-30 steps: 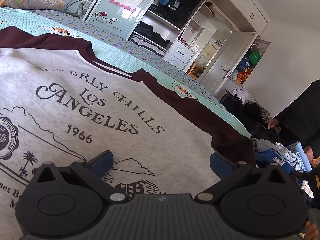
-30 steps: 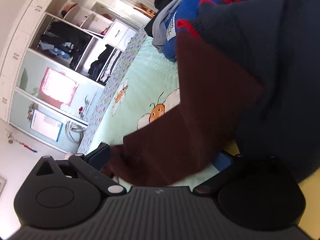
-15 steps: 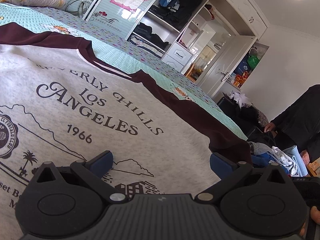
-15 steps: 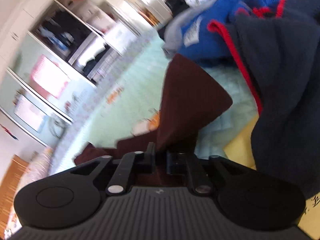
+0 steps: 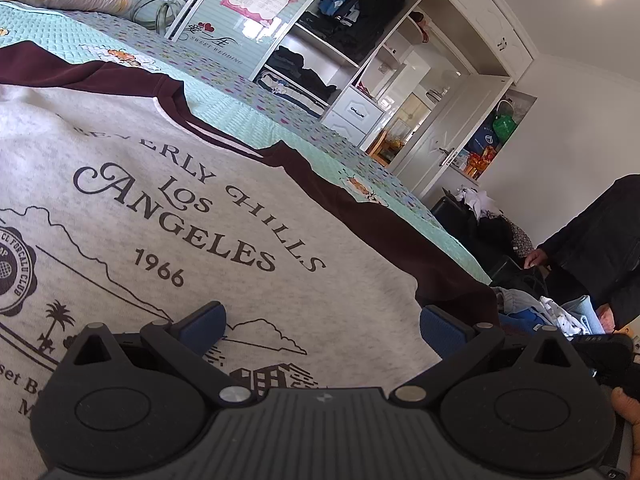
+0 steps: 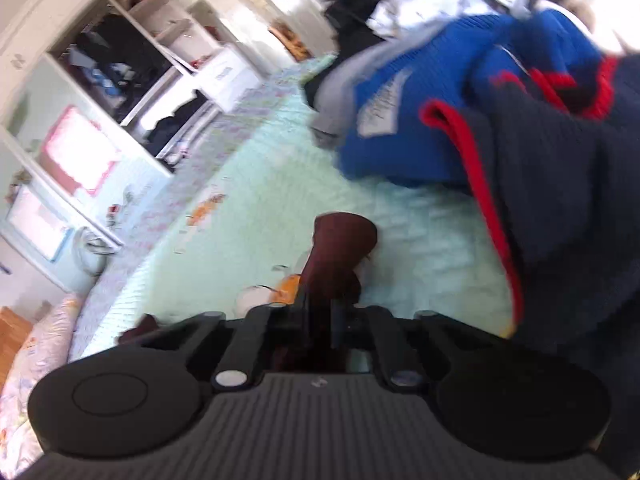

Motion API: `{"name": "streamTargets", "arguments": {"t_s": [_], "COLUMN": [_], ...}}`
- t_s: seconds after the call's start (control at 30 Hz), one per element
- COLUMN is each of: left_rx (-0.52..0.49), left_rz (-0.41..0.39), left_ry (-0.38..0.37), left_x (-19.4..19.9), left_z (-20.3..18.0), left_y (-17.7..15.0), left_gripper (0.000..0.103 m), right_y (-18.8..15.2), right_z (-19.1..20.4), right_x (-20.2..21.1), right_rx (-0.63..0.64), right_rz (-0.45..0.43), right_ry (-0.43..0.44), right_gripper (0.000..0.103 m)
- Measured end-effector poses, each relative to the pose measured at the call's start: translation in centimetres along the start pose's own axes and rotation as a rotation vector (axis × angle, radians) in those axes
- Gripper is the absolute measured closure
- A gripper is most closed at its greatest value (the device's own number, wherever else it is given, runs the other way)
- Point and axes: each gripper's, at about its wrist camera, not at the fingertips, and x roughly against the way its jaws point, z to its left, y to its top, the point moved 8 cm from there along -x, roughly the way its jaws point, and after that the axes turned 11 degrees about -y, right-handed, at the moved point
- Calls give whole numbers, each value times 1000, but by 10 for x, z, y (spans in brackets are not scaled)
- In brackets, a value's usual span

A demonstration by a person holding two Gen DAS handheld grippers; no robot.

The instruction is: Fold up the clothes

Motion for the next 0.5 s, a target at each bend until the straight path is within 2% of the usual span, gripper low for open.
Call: {"name": "streamTargets", "arguments": {"t_s": [0.1, 0.23, 0.3, 0.37, 0.43, 0.5], "left_rx": [13, 62, 89, 77, 35, 3], "left_rz": [-2, 31, 47, 51, 48, 49], "left_ry": [-8, -23, -36, -38, -29, -12], "left_x": [2, 3, 5, 5, 4, 2], "left_z": [1, 3, 4, 3, 0, -2], "left_y": [1, 7, 9, 7, 2, -2], "left_gripper": [1, 1, 1, 1, 1, 1], "right_y": [14, 57, 86, 120, 146, 163], "right_z": [23, 63, 84, 95, 81, 51], "right_x": [3, -1, 18, 50, 64, 53], "right_rx": [6, -47, -27, 44, 88, 119], "right_rz": [-10, -51, -147, -325, -440, -471], "right_ry": [108, 260, 344, 400, 359, 255], "right_gripper": [93, 93, 93, 94, 94, 94]}}
